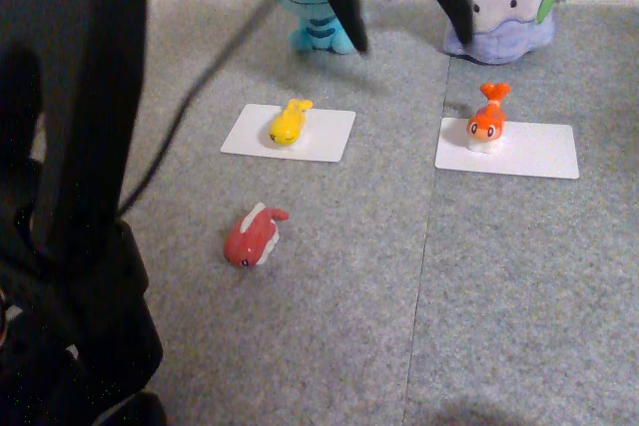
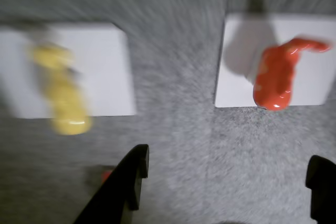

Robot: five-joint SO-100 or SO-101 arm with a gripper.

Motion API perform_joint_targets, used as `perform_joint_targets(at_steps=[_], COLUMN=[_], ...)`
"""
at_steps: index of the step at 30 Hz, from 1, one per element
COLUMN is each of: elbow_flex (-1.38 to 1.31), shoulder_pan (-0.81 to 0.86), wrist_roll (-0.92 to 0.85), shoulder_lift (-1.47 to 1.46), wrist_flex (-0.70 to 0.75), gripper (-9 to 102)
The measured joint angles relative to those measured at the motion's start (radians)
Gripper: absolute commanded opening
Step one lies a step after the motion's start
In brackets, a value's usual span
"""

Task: Wooper wants to eat egg sudhi, and Goomy wants to eat shrimp sushi

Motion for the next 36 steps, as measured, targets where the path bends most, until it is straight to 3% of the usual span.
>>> perform_joint_targets(at_steps=[7,14,19,27,36], elbow_flex=[0.219,0.687,1.106,1.776,2.209], shoulder_pan=[-0.132,-0.471,-0.611,-0.614,-0.546], wrist_roll=[0.163,0.334,0.39,0.393,0.393], shoulder_lift=[0.302,0.782,1.144,1.505,1.671], wrist_flex=[0.005,-0.026,-0.255,-0.644,-1.012], gripper=[34,34,34,34,35])
